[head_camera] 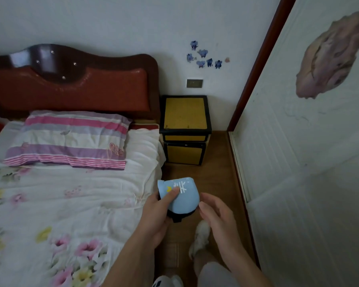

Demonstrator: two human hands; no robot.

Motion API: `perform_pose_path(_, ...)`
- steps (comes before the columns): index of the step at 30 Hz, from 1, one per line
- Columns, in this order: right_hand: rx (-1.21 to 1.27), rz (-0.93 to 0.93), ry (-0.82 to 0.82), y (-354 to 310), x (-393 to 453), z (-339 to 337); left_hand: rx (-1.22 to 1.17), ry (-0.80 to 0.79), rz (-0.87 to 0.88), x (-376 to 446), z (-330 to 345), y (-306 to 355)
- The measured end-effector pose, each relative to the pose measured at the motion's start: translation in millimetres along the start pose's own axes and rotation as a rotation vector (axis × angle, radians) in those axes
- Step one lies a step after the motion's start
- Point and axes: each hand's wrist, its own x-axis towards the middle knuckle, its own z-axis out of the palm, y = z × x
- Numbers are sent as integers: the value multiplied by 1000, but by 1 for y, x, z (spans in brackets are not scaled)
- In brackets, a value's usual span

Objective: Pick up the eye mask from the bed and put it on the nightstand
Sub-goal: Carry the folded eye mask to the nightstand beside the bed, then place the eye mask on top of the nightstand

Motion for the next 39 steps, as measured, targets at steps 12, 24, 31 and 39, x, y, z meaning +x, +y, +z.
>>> perform_pose_path(12, 16, 1, -44, -83, 210, -24, -21, 73, 25, 176, 82, 97)
perform_pose_path(24, 4, 19, -98, -138, 348, -37, -48, 114, 23, 293, 140, 160)
perform_pose_path(31, 18, 31, -71, -156, 407, -26, -62, 97, 11, 353, 143, 189)
perform_pose_path(39, -15, 7, -41, -192, 477, 2, -127, 27, 7, 422, 136, 240)
